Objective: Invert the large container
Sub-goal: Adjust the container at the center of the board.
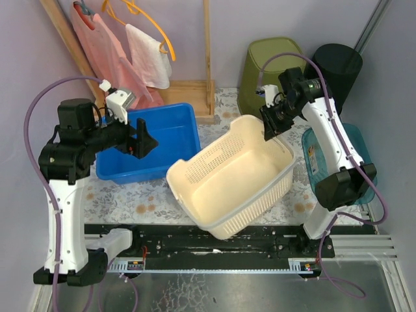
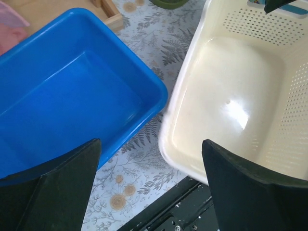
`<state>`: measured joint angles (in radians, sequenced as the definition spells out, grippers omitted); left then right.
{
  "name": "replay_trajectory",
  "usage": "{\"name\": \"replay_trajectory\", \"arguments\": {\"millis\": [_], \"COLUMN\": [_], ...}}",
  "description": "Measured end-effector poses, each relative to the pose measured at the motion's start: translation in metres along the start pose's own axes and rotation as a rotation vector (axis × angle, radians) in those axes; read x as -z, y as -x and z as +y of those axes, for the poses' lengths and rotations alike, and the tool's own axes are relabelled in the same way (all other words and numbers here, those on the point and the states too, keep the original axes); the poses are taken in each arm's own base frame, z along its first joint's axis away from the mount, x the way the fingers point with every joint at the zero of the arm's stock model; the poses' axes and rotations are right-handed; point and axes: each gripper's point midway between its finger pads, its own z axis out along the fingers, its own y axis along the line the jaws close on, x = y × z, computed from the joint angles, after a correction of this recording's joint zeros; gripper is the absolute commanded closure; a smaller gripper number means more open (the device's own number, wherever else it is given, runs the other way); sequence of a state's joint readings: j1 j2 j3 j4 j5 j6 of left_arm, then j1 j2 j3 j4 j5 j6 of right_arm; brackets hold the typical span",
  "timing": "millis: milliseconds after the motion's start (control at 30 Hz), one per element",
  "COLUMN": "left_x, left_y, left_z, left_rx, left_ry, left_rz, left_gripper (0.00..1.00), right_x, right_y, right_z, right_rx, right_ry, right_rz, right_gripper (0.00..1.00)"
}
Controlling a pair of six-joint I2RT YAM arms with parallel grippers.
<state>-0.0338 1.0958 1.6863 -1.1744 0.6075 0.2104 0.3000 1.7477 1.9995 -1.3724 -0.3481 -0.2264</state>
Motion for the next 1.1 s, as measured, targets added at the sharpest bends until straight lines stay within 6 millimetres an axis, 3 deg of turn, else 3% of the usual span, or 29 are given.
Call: {"name": "replay_trajectory", "arguments": {"millis": [100, 133, 200, 267, 300, 333, 467, 600, 733, 833, 900, 1000, 1100], "left_x": [0.009, 0.009, 0.008, 0.006, 0.004, 0.001, -0.009, -0.020, -0.031, -0.042, -0.052, -0.085, -0.113], "left_y": [-0.001, -0.002, -0.008, -0.014, -0.018, -0.024, -0.051, -0.091, -0.131, -0.121, -0.099, -0.052, -0.035], "left_z": [0.000, 0.001, 0.001, -0.001, -0.004, -0.007, -0.022, -0.039, -0.050, -0.042, -0.035, -0.014, 0.002], "left_rx": [-0.005, -0.003, 0.009, 0.021, 0.029, 0.042, 0.124, 0.285, 0.449, 0.464, 0.451, 0.389, 0.357], "left_ry": [0.041, 0.048, 0.049, 0.031, 0.011, -0.016, -0.125, -0.223, -0.276, -0.273, -0.287, -0.319, -0.334], "left_rz": [-0.018, -0.017, -0.006, 0.006, 0.015, 0.030, 0.103, 0.176, 0.236, 0.215, 0.208, 0.207, 0.212], "left_gripper": [0.23, 0.29, 0.29, 0.17, 0.03, 0.00, 0.00, 0.00, 0.00, 0.04, 0.06, 0.05, 0.01], "right_x": [-0.021, -0.028, -0.036, -0.040, -0.040, -0.040, -0.034, -0.023, -0.014, -0.010, -0.008, -0.004, -0.005], "right_y": [-0.010, -0.014, -0.028, -0.039, -0.046, -0.050, -0.058, -0.067, -0.078, -0.085, -0.088, -0.086, -0.076], "right_z": [-0.028, -0.032, -0.035, -0.036, -0.038, -0.040, -0.065, -0.099, -0.113, -0.112, -0.110, -0.112, -0.118], "right_rx": [-0.070, -0.082, -0.102, -0.120, -0.135, -0.150, -0.226, -0.284, -0.309, -0.304, -0.305, -0.317, -0.341], "right_ry": [-0.076, -0.088, -0.112, -0.129, -0.140, -0.148, -0.208, -0.297, -0.357, -0.390, -0.406, -0.427, -0.440], "right_rz": [0.007, 0.008, 0.015, 0.003, -0.008, -0.015, -0.070, -0.129, -0.159, -0.189, -0.212, -0.246, -0.294], "right_gripper": [1.00, 1.00, 1.00, 1.00, 1.00, 1.00, 1.00, 1.00, 1.00, 1.00, 1.00, 1.00, 1.00]}}
